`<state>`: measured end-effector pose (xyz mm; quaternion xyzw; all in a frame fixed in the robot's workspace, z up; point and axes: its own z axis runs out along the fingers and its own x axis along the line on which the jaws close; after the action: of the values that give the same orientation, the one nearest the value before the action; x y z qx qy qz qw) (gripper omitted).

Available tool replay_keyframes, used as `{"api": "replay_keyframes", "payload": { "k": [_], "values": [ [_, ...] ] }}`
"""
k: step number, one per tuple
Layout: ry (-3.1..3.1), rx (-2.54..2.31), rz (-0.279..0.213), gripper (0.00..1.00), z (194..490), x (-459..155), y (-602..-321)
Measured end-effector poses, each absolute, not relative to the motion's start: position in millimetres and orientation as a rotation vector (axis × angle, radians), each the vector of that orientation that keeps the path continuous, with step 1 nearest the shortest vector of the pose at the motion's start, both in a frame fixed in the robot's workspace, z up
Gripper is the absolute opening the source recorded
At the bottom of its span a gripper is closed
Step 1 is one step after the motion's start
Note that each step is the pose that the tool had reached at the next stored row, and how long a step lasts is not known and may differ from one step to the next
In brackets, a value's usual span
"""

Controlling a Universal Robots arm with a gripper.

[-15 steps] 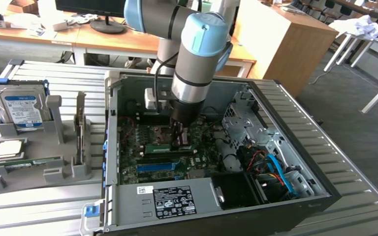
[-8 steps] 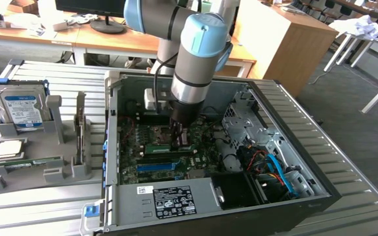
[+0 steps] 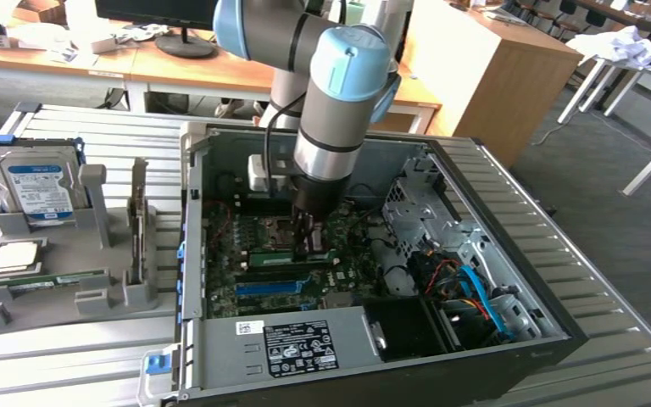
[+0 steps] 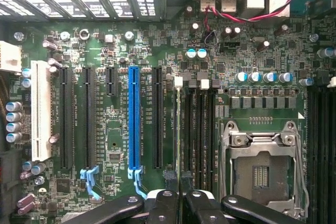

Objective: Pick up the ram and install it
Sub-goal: 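Insert the ram into the slot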

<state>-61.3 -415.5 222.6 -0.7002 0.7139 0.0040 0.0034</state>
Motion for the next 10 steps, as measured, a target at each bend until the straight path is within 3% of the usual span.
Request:
{"api": "replay_keyframes", "payload": {
  "k": [10],
  "values": [
    [2.238,-2.195,0.011,0.13,222.2,-61.5,-414.3]
  ]
}}
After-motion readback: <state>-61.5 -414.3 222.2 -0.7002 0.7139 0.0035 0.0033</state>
